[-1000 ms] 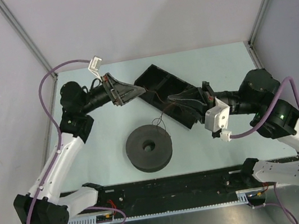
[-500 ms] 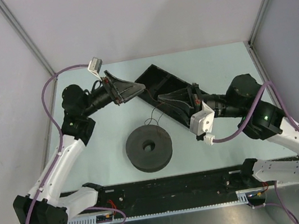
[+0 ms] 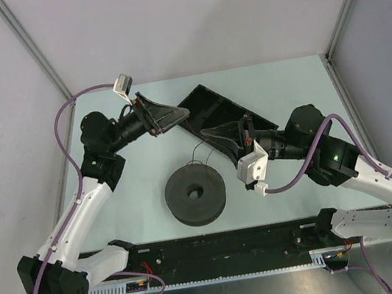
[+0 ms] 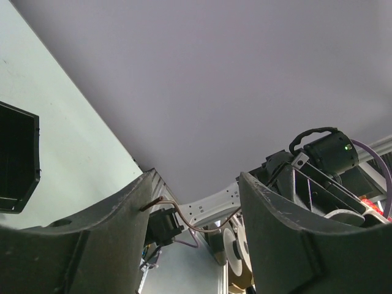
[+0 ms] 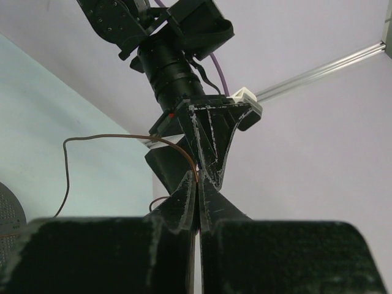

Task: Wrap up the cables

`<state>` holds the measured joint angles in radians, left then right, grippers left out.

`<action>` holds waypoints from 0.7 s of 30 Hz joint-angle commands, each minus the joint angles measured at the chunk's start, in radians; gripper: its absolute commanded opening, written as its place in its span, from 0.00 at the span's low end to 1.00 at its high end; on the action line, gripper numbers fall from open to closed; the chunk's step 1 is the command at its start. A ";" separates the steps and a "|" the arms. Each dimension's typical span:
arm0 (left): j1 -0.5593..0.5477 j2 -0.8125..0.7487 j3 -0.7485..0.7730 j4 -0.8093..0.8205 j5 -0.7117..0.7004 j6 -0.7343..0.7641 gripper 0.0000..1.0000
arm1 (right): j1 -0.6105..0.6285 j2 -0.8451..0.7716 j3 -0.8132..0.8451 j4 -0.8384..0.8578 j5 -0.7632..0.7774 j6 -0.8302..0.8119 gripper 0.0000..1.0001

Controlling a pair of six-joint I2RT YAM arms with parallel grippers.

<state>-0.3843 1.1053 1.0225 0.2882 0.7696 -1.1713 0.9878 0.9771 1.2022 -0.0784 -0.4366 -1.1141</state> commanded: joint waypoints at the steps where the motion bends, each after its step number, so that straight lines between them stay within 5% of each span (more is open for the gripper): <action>1: -0.008 -0.007 0.005 0.058 -0.010 -0.007 0.61 | 0.017 0.001 -0.006 0.067 0.036 -0.033 0.00; 8: -0.009 -0.011 -0.012 0.058 -0.014 0.002 0.38 | 0.022 0.000 -0.019 0.102 0.058 -0.044 0.00; 12: -0.009 -0.016 -0.006 0.072 -0.004 0.025 0.09 | 0.023 -0.003 -0.025 0.088 0.062 -0.029 0.02; 17: 0.071 -0.036 0.013 0.080 0.035 0.084 0.00 | 0.018 -0.015 -0.032 -0.073 0.109 0.040 0.50; 21: 0.242 -0.058 0.012 0.079 0.085 0.063 0.00 | -0.029 -0.038 -0.079 -0.214 0.146 0.087 0.68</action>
<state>-0.2825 1.0946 1.0145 0.3283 0.8024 -1.1324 0.9962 0.9737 1.1652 -0.1452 -0.3485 -1.0904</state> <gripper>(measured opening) 0.012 0.625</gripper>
